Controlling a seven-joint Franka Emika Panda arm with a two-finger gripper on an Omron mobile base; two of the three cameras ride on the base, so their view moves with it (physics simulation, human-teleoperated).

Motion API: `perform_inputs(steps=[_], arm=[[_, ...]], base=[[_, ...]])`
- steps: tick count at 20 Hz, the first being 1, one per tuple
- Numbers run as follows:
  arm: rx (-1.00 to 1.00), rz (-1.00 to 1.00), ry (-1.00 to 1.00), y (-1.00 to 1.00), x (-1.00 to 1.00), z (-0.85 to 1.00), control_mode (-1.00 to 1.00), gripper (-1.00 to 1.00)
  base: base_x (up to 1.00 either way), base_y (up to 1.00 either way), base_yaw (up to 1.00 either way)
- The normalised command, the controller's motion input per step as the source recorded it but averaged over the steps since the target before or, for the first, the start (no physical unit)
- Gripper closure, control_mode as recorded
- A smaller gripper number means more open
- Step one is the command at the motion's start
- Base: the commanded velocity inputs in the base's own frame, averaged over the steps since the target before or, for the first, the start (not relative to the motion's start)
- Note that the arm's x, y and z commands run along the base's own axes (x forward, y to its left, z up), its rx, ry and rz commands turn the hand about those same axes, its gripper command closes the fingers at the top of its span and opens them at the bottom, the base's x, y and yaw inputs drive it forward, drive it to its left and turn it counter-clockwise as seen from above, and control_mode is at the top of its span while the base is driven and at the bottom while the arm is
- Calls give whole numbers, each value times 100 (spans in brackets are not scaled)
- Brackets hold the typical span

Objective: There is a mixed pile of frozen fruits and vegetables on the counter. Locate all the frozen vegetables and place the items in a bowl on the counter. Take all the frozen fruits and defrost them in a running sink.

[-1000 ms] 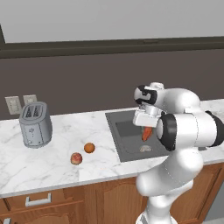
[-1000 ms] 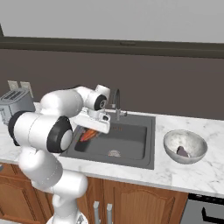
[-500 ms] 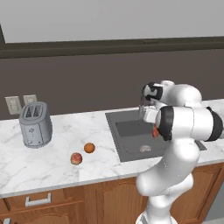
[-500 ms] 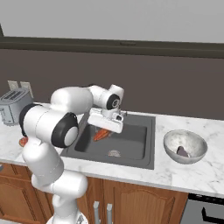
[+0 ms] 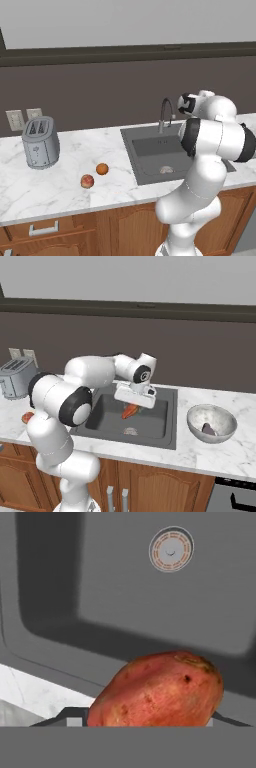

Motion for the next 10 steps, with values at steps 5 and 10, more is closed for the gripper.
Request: perform_inputs(steps=[5, 10], arm=[[0, 2, -11, -53, 0, 4, -100, 100], [-1, 3, -10, -46, -1, 17, -100, 100]], base=[[0, 0, 0], [0, 0, 0]])
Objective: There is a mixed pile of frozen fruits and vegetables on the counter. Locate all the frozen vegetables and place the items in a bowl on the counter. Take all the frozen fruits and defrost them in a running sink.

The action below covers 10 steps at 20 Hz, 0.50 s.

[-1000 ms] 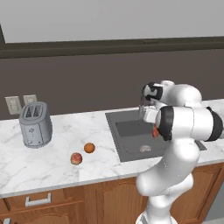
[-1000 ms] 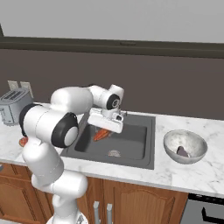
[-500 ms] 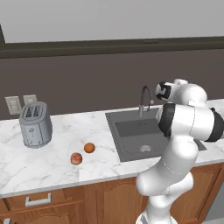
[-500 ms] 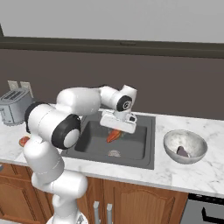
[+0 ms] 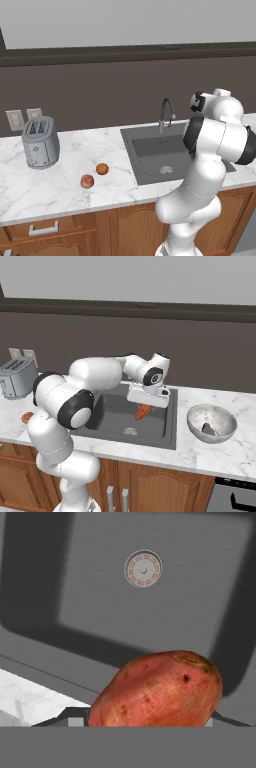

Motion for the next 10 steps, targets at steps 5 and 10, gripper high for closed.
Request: perform_inputs(steps=[5, 10], arm=[[-1, 5, -10, -38, -4, 24, -100, 100], [-3, 5, -8, -42, -3, 20, -100, 100]], base=[[0, 0, 0], [0, 0, 0]])
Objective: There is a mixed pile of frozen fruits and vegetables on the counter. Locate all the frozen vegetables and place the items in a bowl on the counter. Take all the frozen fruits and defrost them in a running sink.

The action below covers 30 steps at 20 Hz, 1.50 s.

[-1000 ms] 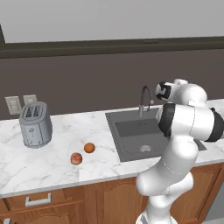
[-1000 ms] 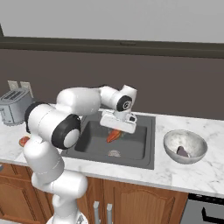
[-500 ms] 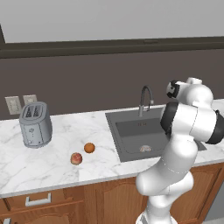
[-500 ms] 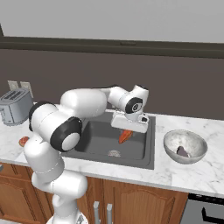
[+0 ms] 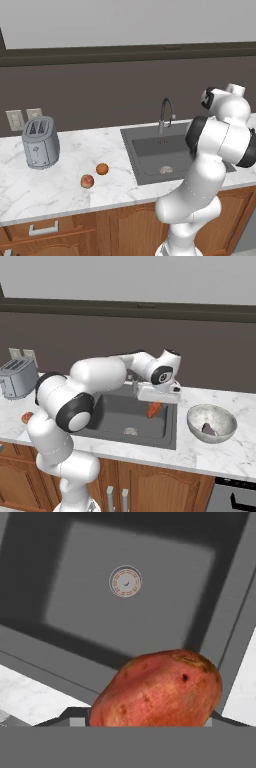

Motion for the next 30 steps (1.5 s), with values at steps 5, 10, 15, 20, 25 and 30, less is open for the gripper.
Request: perform_inputs(steps=[5, 10, 15, 20, 25, 30], arm=[[-5, 4, -5, -42, -3, 18, -100, 100], [-5, 3, -5, -42, -3, 21, -100, 100], [-5, 4, -5, -40, -1, 21, -100, 100], [-1, 6, -2, -44, 0, 5, -100, 100], [1, 2, 4, -51, 9, -6, -100, 100], [4, 0, 4, -50, 18, -1, -100, 100]], base=[[0, 0, 0], [0, 0, 0], [0, 0, 0], [0, 0, 0], [0, 0, 0], [0, 0, 0]])
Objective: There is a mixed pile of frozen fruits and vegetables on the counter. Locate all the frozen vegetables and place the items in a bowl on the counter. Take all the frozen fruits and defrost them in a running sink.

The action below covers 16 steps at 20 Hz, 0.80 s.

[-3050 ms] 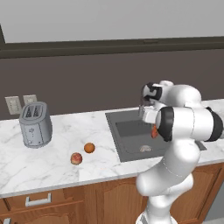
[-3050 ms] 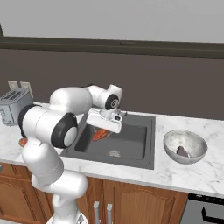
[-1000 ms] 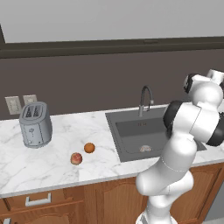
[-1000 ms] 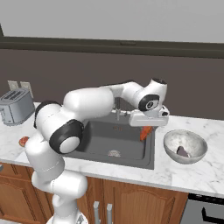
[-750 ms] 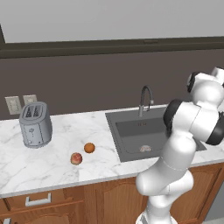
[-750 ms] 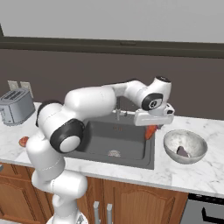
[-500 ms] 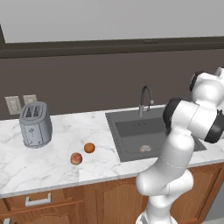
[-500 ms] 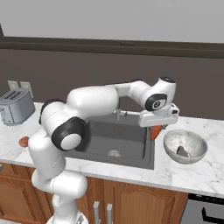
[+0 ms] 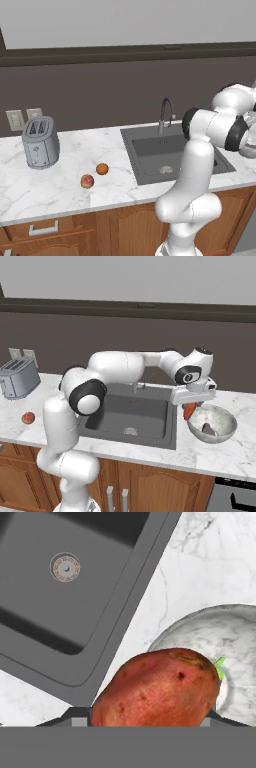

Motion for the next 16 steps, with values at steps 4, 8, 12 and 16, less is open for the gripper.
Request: perform_inputs(steps=[4, 8, 12, 16], arm=[[4, 0, 6, -49, 22, -2, -100, 100], [4, 0, 8, -50, 22, -13, -100, 100], [1, -2, 9, -46, 12, -23, -100, 100], [1, -5, 6, -23, -19, -22, -100, 100]], base=[[0, 0, 0], [0, 0, 0], [0, 0, 0], [0, 0, 0]])
